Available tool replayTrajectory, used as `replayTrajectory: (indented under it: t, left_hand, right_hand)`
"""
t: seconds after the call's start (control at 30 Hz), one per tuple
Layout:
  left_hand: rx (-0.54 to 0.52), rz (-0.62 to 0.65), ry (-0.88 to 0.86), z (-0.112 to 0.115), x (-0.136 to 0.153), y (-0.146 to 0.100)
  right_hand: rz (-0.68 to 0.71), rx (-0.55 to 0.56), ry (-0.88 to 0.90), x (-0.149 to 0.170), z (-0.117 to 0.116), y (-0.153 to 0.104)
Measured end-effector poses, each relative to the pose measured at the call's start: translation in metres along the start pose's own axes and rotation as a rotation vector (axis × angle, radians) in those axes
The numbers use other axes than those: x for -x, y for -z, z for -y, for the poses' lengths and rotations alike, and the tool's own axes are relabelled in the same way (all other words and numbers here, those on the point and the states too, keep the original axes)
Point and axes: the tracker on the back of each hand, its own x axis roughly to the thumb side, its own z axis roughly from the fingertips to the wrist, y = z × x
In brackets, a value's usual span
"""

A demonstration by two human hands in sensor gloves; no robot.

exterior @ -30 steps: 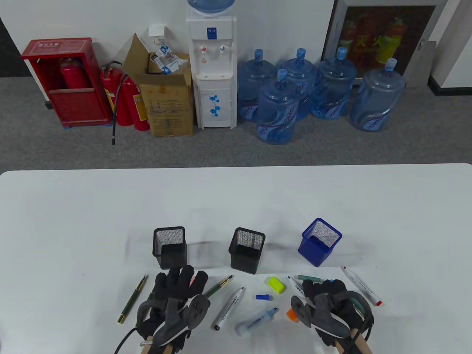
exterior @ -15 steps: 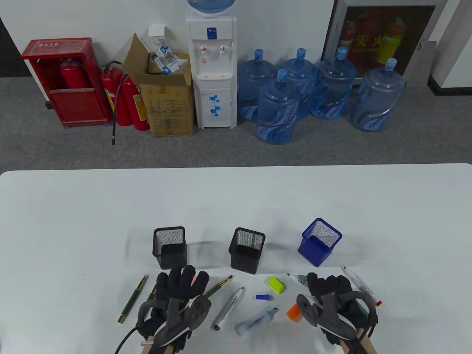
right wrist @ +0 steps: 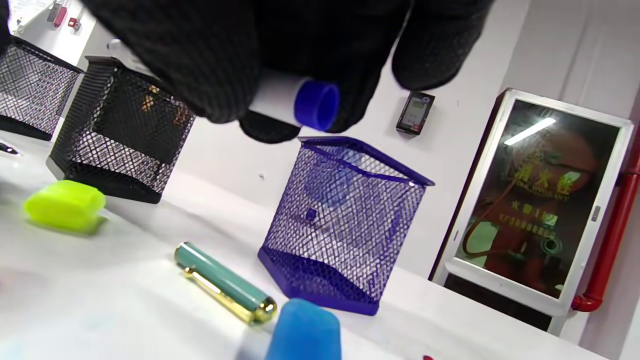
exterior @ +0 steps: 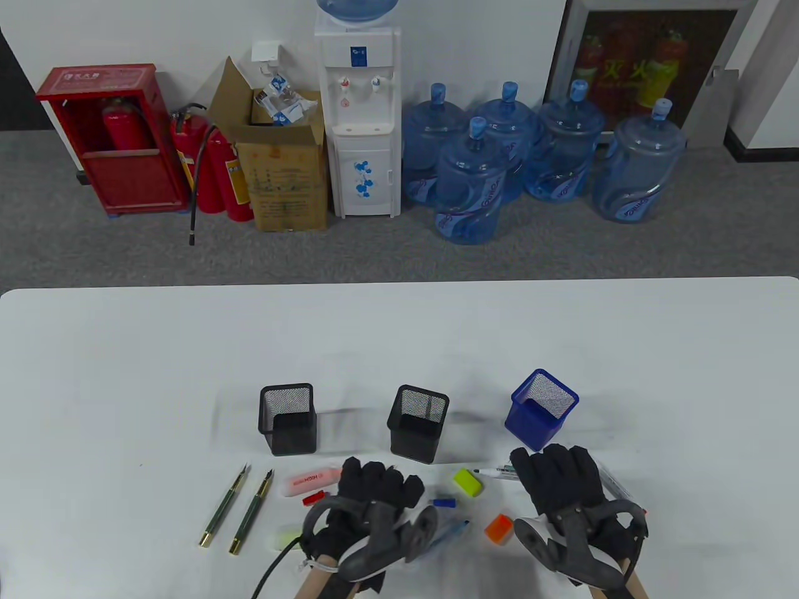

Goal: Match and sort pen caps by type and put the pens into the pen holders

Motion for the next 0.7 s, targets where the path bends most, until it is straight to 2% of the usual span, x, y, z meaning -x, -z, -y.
replayTrajectory:
  t: [0.13,0.27,0.7]
  left_hand:
    - [0.038,-0.008,0.010,0.004,-0.032,0.021]
    - [0.053,-0.017,0.035,0.011,-0.046,0.031]
    - [0.123,-0.052,0.032,0.030,-0.054,0.049]
  right_hand:
    - [-0.038,0.001,0.013,0.010,0.000,-0.002]
    - [-0.066,-0.006,0.037,0.017,-0.002,-0.002]
    - [-0.073,-0.025,0.041,0.020,-0.003,-0.002]
